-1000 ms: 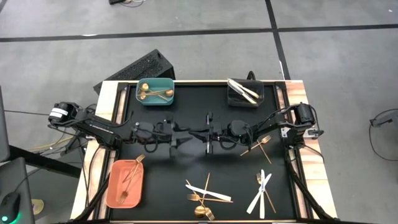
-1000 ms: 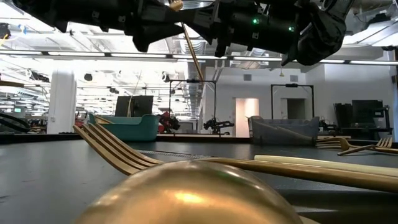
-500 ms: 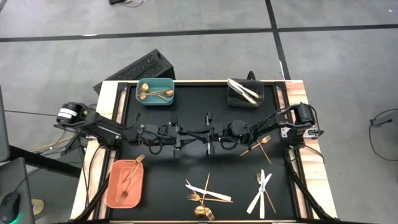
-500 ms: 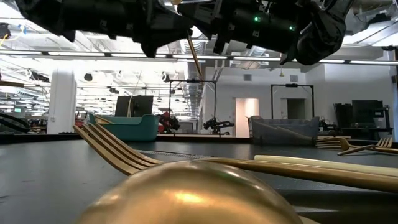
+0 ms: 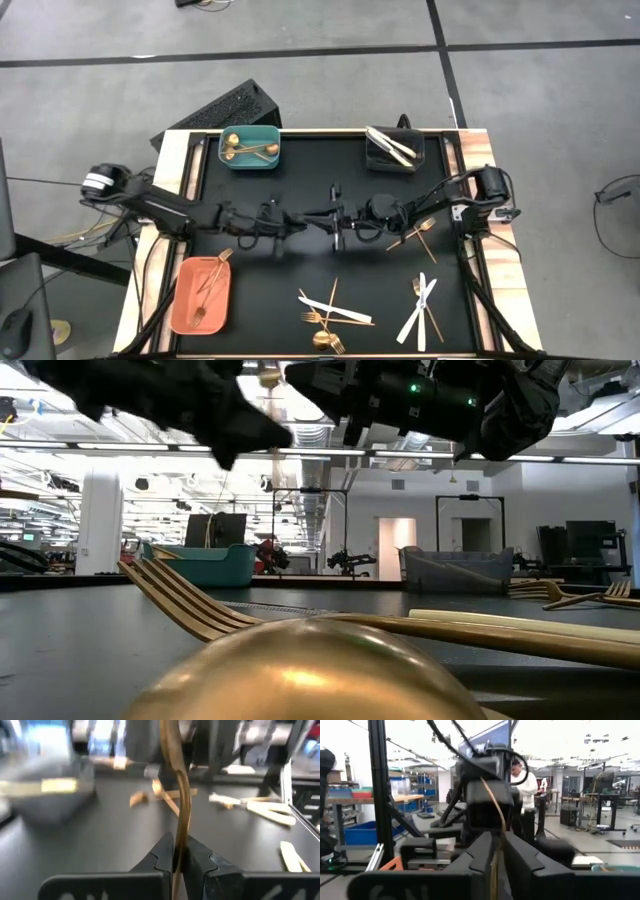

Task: Sort silverware by color (type)
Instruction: Put the gold fork into the orange bin

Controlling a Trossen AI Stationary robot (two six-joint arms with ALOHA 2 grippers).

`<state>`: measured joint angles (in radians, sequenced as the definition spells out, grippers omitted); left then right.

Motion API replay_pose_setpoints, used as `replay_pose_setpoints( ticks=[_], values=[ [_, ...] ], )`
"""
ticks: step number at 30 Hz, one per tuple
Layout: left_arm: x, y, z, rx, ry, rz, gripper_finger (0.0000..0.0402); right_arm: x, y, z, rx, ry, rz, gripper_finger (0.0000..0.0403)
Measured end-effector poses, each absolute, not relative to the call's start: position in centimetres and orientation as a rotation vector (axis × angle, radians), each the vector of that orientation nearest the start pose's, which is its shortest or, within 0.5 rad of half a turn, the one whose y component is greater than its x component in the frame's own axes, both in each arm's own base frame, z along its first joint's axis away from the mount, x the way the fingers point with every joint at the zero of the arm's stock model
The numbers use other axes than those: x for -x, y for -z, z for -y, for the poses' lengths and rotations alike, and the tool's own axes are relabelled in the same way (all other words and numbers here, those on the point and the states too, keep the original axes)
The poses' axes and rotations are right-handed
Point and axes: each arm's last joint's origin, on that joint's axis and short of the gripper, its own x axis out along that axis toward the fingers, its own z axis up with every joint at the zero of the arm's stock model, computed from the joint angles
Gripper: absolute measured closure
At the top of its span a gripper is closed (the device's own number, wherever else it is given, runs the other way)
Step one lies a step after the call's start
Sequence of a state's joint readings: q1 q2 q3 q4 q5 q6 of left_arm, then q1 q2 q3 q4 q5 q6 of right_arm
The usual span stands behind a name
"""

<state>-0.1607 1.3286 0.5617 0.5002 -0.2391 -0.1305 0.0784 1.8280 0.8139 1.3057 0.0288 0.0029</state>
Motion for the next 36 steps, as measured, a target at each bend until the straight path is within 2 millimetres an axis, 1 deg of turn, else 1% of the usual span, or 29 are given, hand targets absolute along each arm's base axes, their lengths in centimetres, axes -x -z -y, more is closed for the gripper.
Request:
replay_pose_setpoints(
  ticks=[3,6,10,13,16,18,22,24,32,36],
  values=[
    [-23.9,-22.4,4.5,0.284,-0.081,-0.319,0.0397,-35.8,-21.4,-2.7,-0.021,-0.013,0.261,0.0302],
    [-20.7,-23.9,5.9,0.482,-0.002,-0.394,0.0393,-35.7,-21.3,-2.5,-0.019,0.047,0.188,0.0288],
    [-16.1,-24.9,7.8,0.684,0.089,-0.536,0.0392,-35.7,-20.9,-1.8,-0.014,0.111,0.114,0.0281],
    [-13.1,-24.4,8.6,0.795,0.023,-0.654,0.0394,-35.8,-20.5,-1.4,-0.023,0.128,0.093,0.0281],
    [-10.9,-23.3,9.1,0.873,-0.062,-0.803,0.0393,-35.8,-20.5,-1.2,-0.044,0.135,0.092,0.0280],
    [-9.8,-22.6,9.3,0.911,-0.139,-0.899,0.0392,-35.9,-20.3,-1.2,-0.042,0.135,0.074,0.0280],
    [-8.3,-21.6,9.6,0.942,-0.254,-1.039,0.0384,-35.9,-20.1,-1.2,-0.040,0.135,0.056,0.0280],
    [-7.9,-21.3,9.7,0.938,-0.278,-1.053,0.0379,-35.9,-19.9,-1.2,-0.040,0.136,0.032,0.0280],
    [-8.1,-20.3,10.8,0.872,-0.334,-1.082,0.0352,-35.9,-19.4,-1.2,-0.069,0.137,-0.019,0.0280],
    [-8.4,-19.5,11.5,0.838,-0.373,-1.139,0.0333,-35.9,-19.4,-1.2,-0.070,0.137,-0.020,0.0280]
  ],
)
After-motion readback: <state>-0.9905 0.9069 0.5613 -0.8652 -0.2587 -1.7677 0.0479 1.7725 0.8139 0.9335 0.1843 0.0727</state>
